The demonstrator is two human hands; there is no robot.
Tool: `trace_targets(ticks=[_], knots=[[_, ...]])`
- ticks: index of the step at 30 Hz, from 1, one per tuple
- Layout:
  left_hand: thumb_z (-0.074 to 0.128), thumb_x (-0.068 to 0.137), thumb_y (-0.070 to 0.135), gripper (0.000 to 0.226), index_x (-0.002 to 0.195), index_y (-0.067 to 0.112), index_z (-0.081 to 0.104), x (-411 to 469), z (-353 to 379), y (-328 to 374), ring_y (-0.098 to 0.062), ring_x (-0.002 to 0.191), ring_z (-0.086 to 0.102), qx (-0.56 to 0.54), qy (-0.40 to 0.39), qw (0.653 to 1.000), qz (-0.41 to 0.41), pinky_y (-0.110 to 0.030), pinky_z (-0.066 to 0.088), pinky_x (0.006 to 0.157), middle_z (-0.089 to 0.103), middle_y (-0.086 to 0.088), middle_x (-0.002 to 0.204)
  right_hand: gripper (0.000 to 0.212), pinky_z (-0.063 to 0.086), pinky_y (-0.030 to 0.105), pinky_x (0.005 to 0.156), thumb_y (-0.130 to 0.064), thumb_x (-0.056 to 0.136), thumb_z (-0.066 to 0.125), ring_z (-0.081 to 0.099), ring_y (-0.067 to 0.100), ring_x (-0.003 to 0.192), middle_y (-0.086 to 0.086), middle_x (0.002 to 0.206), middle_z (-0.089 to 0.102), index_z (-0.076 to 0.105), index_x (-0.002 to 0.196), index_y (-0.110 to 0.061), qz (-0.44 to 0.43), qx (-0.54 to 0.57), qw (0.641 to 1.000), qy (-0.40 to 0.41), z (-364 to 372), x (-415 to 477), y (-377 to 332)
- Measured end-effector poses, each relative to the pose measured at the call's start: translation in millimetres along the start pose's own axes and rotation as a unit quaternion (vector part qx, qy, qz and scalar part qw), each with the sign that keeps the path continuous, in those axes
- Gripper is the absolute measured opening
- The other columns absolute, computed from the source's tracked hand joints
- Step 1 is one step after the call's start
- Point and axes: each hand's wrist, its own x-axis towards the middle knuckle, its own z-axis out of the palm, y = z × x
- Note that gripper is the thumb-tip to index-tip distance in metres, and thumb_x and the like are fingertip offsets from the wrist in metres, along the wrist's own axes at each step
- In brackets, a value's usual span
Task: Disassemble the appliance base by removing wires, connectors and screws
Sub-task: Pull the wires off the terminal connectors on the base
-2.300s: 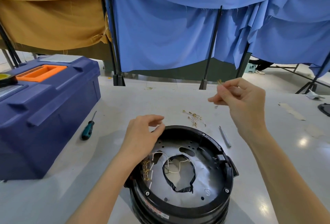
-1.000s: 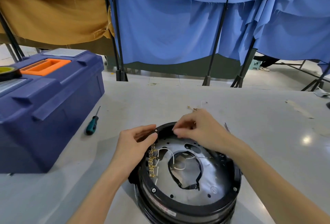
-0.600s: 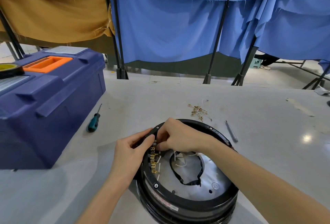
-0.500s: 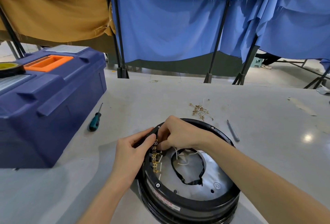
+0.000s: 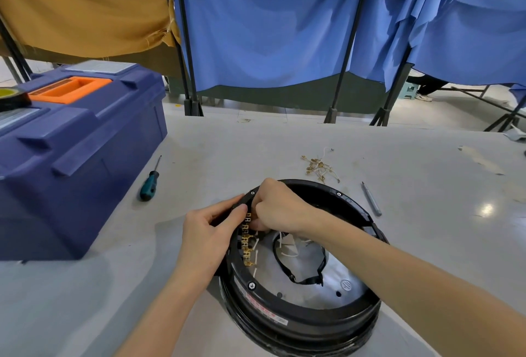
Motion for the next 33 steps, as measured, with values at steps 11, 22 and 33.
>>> trace_targets(ticks=[11,22,33], knots=[[0.071,0.084,0.014,0.023,0.089,0.035,0.078,0.8,0.2,0.6,-0.006,0.089,0.071,0.013,0.008,1.0,0.007,-0.016,0.055,0.077,0.076,0.009,0.089,0.029,0.029,0.022,0.048,0.012,0.074,0.061,0.034,0.013,0.04,0.003,0.042,0.037,0.047,0.053,-0.004,0.039,0.047,0.998,-0.002,0.0,3.1,3.2],[0.073,0.083,0.016,0.016,0.095,0.025,0.077,2.1,0.5,-0.7,-0.006,0.09,0.071,0.017,0.028,0.999,-0.013,-0.026,0.054,0.082,0.076,0.009,0.09,0.034,0.036,0.014,0.047,0.015,0.073,0.054,0.043,0.009,0.044,0.0,0.041,0.049,0.061,0.051,-0.009,0.062,0.1,0.993,-0.025,-6.9,0.1,11.5],[0.071,0.084,0.015,0.016,0.094,0.025,0.078,0.6,0.7,-0.6,-0.011,0.089,0.072,0.004,0.022,0.999,-0.027,-0.033,0.055,0.085,0.077,0.005,0.09,0.006,0.049,0.024,0.062,-0.005,0.077,0.077,0.059,0.011,0.06,0.005,0.069,0.066,0.071,0.079,-0.006,-0.018,0.092,0.995,-0.015,-17.5,-13.7,16.3]])
